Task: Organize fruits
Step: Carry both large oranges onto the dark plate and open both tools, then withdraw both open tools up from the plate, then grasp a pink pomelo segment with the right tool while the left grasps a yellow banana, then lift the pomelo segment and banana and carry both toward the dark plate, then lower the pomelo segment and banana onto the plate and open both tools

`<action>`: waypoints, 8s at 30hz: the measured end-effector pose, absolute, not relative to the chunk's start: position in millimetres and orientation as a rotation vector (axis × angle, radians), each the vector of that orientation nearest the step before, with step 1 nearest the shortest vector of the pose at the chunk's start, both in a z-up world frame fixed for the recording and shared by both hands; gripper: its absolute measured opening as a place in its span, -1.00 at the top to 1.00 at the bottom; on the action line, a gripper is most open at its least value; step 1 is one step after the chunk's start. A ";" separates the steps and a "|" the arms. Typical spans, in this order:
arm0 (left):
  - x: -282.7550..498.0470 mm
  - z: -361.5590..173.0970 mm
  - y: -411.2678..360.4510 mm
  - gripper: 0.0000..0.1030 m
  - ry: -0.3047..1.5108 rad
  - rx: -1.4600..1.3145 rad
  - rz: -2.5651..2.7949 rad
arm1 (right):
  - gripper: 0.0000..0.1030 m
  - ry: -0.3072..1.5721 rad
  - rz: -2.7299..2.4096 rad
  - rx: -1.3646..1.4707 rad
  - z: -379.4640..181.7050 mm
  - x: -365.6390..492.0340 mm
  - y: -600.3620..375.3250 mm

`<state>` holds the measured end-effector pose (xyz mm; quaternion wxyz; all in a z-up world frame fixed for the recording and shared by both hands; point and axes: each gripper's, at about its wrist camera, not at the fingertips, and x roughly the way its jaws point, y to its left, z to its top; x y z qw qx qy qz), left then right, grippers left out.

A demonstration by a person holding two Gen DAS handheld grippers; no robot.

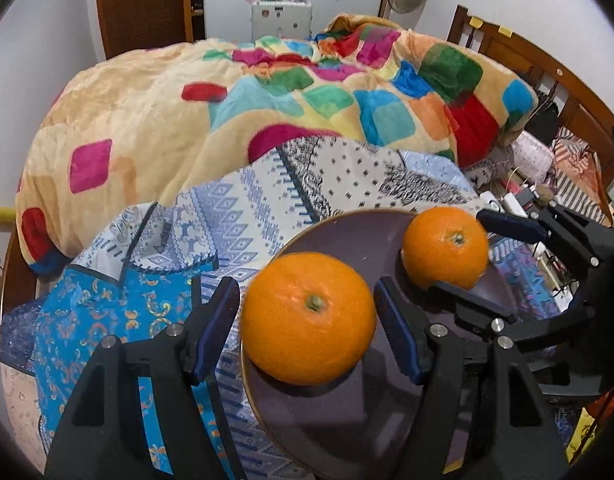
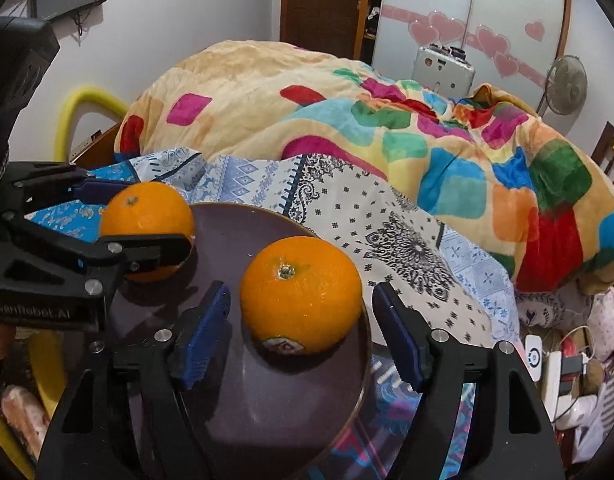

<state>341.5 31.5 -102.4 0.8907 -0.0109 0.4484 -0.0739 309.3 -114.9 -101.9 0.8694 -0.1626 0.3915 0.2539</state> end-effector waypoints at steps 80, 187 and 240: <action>73.0 -126.8 -28.1 -0.41 0.862 0.264 -0.152 | -0.52 0.826 0.513 -0.106 -118.4 107.5 -205.0; 256.3 -74.5 -18.9 0.28 0.808 0.077 -0.265 | 0.08 0.618 0.470 -0.179 -73.5 225.0 -165.3; 191.1 -68.6 25.4 -0.30 0.764 0.106 -0.117 | -0.14 0.622 0.508 -0.268 -52.8 191.4 -136.0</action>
